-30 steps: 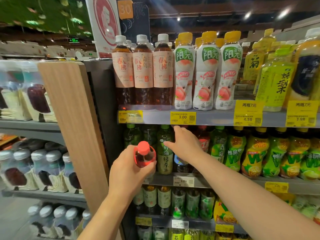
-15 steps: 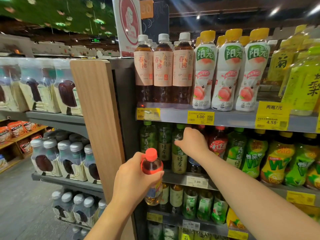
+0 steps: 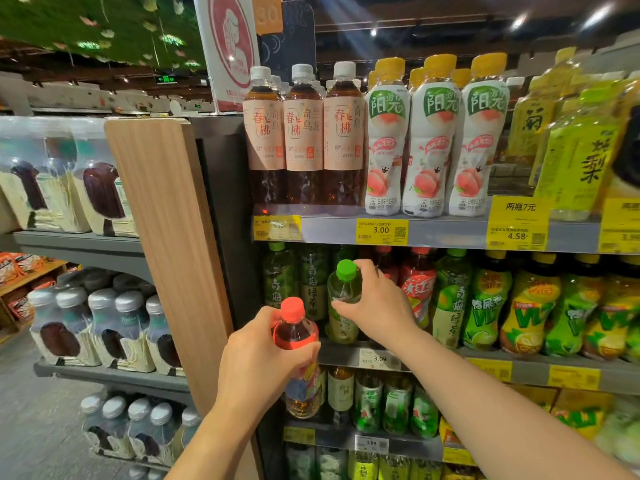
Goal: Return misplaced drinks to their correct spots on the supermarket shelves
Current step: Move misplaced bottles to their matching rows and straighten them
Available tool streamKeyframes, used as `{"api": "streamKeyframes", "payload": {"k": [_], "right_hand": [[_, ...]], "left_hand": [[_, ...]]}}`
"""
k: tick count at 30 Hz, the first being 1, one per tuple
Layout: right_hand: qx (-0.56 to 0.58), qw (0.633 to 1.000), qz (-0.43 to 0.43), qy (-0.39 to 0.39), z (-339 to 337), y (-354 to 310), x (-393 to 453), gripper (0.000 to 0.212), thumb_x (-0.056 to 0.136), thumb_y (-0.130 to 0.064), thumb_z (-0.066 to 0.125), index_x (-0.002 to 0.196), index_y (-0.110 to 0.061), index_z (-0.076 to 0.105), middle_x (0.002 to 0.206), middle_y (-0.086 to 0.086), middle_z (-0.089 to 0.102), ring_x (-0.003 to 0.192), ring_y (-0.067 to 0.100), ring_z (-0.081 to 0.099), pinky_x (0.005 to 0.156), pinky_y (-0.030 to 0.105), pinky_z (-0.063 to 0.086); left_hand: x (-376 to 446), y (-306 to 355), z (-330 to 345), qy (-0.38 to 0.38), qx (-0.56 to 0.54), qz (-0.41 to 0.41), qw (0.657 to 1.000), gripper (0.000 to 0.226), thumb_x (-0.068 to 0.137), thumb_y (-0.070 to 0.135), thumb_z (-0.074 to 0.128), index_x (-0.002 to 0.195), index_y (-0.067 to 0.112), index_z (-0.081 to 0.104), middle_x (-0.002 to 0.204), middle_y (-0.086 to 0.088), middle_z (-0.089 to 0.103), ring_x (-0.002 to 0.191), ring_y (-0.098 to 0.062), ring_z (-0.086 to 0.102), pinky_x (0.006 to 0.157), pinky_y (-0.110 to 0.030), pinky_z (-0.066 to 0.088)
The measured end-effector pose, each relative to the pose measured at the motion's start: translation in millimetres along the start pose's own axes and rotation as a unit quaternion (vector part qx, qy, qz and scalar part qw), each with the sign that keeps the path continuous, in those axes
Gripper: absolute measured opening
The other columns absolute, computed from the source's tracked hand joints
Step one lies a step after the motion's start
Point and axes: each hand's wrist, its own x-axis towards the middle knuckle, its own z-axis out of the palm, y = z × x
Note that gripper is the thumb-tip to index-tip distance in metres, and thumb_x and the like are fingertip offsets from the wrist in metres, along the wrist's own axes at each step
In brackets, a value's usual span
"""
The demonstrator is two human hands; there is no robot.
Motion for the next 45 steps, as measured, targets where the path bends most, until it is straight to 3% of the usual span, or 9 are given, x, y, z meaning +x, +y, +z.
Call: {"api": "streamKeyframes", "payload": {"k": [13, 20, 26, 29, 32, 37, 40, 43, 45], "right_hand": [[0.061, 0.996, -0.068, 0.001, 2.6, 6.7, -14.3, 0.062, 0.080, -0.045, 0.073, 0.134, -0.030, 0.048, 0.127, -0.010, 0.054, 0.108, 0.016, 0.057, 0.084, 0.034, 0.051], [0.106, 0.993, -0.053, -0.022, 5.0, -10.3, 10.7, 0.064, 0.077, -0.045, 0.077, 0.131, -0.023, 0.051, 0.119, -0.006, 0.057, 0.104, 0.017, 0.057, 0.077, 0.028, 0.044], [0.098, 0.992, -0.007, -0.074, 20.6, -25.3, 39.7, 0.073, 0.077, -0.043, 0.078, 0.134, -0.011, 0.046, 0.115, 0.007, 0.063, 0.100, 0.027, 0.062, 0.078, 0.038, 0.054], [0.096, 0.991, 0.007, -0.089, 30.0, -30.9, 53.8, 0.065, 0.079, -0.038, 0.079, 0.129, -0.009, 0.048, 0.111, 0.008, 0.065, 0.094, 0.026, 0.063, 0.079, 0.041, 0.057], [0.091, 0.990, 0.004, -0.105, 37.7, -34.2, 65.3, 0.064, 0.080, -0.037, 0.080, 0.129, -0.009, 0.051, 0.117, 0.009, 0.065, 0.099, 0.026, 0.063, 0.082, 0.039, 0.056], [0.113, 0.986, 0.001, -0.122, 38.3, -34.0, 67.1, 0.083, 0.078, -0.052, 0.077, 0.142, -0.012, 0.045, 0.130, 0.010, 0.061, 0.117, 0.030, 0.059, 0.094, 0.040, 0.052], [0.092, 0.984, -0.001, -0.155, 41.3, -26.6, 67.5, 0.068, 0.080, -0.055, 0.073, 0.133, -0.019, 0.051, 0.113, 0.007, 0.068, 0.097, 0.027, 0.066, 0.080, 0.041, 0.058], [0.083, 0.978, 0.025, -0.191, 43.4, -19.8, 65.8, 0.082, 0.090, -0.038, 0.067, 0.154, -0.031, 0.017, 0.111, 0.010, 0.064, 0.079, 0.027, 0.067, 0.055, 0.036, 0.059], [0.116, 0.969, 0.046, -0.211, 42.4, -16.9, 63.3, 0.085, 0.094, -0.024, 0.063, 0.156, -0.032, 0.007, 0.118, 0.012, 0.061, 0.083, 0.028, 0.068, 0.055, 0.035, 0.061]], "left_hand": [[1.2, 6.9, -0.3, -0.001, -0.013, 0.013, 1.000, 0.046, 0.053, 0.072, 0.068, 0.088, 0.051, 0.046, 0.084, 0.027, 0.063, 0.081, 0.005, 0.062, 0.070, -0.029, 0.058], [2.1, 3.6, -5.6, 0.009, 0.003, 0.010, 1.000, 0.052, 0.058, 0.066, 0.075, 0.097, 0.042, 0.052, 0.086, 0.024, 0.066, 0.080, 0.005, 0.063, 0.067, -0.025, 0.057], [4.4, 1.9, -11.8, 0.014, 0.022, 0.003, 1.000, 0.050, 0.059, 0.061, 0.079, 0.096, 0.041, 0.051, 0.084, 0.025, 0.064, 0.078, 0.008, 0.061, 0.066, -0.020, 0.055], [6.1, 1.1, -15.0, 0.014, 0.022, -0.005, 1.000, 0.050, 0.060, 0.060, 0.080, 0.096, 0.043, 0.050, 0.085, 0.026, 0.064, 0.078, 0.007, 0.061, 0.066, -0.017, 0.054], [8.3, -0.2, -16.6, 0.014, 0.025, -0.003, 1.000, 0.051, 0.061, 0.059, 0.080, 0.098, 0.044, 0.049, 0.086, 0.025, 0.064, 0.080, 0.007, 0.062, 0.068, -0.018, 0.054], [11.0, -2.7, -13.4, 0.010, 0.024, 0.000, 1.000, 0.052, 0.061, 0.060, 0.080, 0.099, 0.042, 0.050, 0.087, 0.024, 0.064, 0.079, 0.006, 0.062, 0.068, -0.019, 0.054], [13.3, -2.9, -9.3, 0.003, 0.015, 0.005, 1.000, 0.051, 0.060, 0.061, 0.079, 0.099, 0.042, 0.051, 0.086, 0.025, 0.064, 0.079, 0.005, 0.062, 0.068, -0.018, 0.054], [15.7, -2.7, -4.9, -0.004, 0.007, 0.007, 1.000, 0.051, 0.060, 0.062, 0.078, 0.099, 0.040, 0.053, 0.086, 0.024, 0.065, 0.079, 0.004, 0.063, 0.068, -0.022, 0.056], [16.5, -1.6, -1.7, -0.012, 0.010, 0.005, 1.000, 0.049, 0.060, 0.061, 0.078, 0.096, 0.039, 0.053, 0.084, 0.023, 0.065, 0.077, 0.004, 0.063, 0.067, -0.024, 0.057]]}}
